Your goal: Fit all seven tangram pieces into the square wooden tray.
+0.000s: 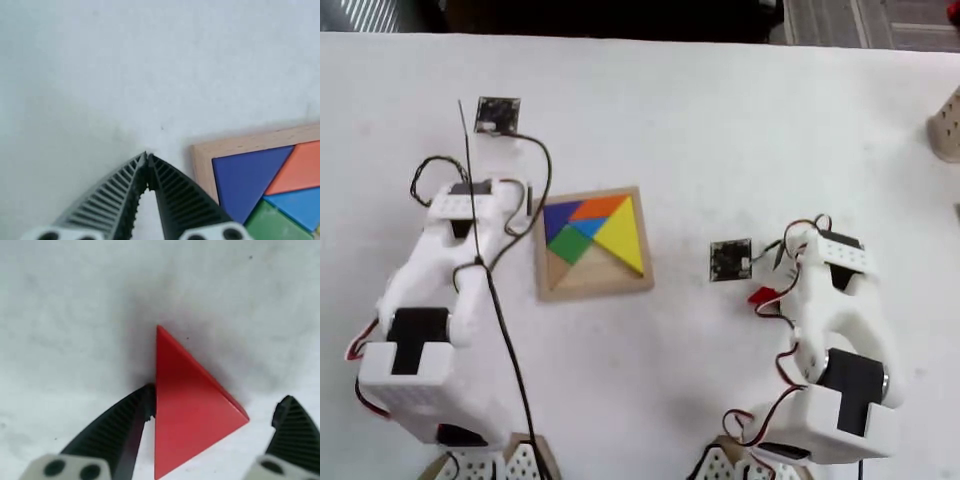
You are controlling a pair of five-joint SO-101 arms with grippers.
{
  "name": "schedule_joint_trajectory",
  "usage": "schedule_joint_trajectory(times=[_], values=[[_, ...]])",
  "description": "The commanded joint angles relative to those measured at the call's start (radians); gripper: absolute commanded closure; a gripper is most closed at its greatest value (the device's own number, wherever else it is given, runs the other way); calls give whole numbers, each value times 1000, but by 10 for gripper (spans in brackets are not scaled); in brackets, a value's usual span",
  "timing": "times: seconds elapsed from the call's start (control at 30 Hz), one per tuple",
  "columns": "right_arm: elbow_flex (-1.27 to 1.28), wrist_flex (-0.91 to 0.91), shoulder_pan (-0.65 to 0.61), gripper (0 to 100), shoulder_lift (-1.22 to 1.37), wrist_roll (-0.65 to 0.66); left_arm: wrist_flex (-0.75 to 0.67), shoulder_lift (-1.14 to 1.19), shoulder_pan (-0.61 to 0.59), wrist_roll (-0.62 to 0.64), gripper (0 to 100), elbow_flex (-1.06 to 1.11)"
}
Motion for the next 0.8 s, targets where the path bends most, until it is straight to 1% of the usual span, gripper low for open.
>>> schedule_joint_trajectory(times=[0.0,0.17,0.43,0.6,0.77], values=[[-21,-64,25,640,31,-6,-18,-5,16,-6,976,-51],[-20,-64,68,640,31,2,-18,-5,16,-6,976,-51],[-15,-58,91,640,35,0,-18,-5,16,-6,976,-51],[-23,-73,96,645,96,14,-18,-5,16,-6,976,-51],[-44,-74,113,745,119,49,-18,-5,16,-6,976,-51]])
